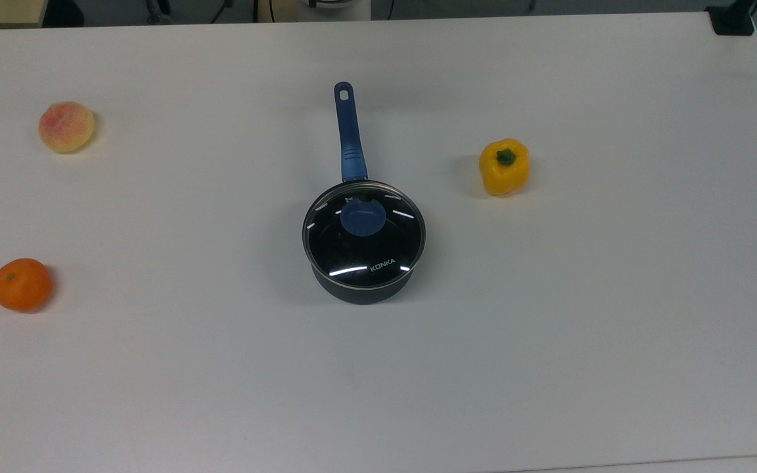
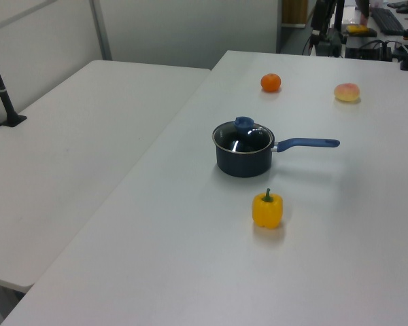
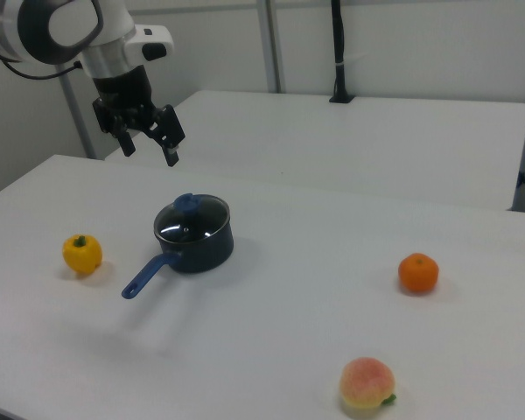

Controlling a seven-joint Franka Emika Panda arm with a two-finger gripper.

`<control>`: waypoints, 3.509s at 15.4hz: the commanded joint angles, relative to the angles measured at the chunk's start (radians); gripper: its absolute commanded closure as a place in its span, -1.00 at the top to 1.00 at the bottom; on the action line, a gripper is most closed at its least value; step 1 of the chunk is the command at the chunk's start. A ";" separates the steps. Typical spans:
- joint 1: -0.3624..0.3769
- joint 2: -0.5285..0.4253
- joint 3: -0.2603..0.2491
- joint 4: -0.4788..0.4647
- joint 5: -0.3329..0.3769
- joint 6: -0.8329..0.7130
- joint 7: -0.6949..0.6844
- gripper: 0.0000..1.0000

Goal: Open lid
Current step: 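Move the gripper above the blue knob of the glass lid, then lower the gripper and close it on the blue lid knob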

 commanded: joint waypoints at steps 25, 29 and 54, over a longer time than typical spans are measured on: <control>0.071 0.364 0.044 0.261 0.023 0.069 0.089 1.00; 0.099 0.477 0.043 0.305 0.014 0.190 0.145 1.00; 0.118 0.553 0.067 0.204 -0.109 0.348 0.134 0.21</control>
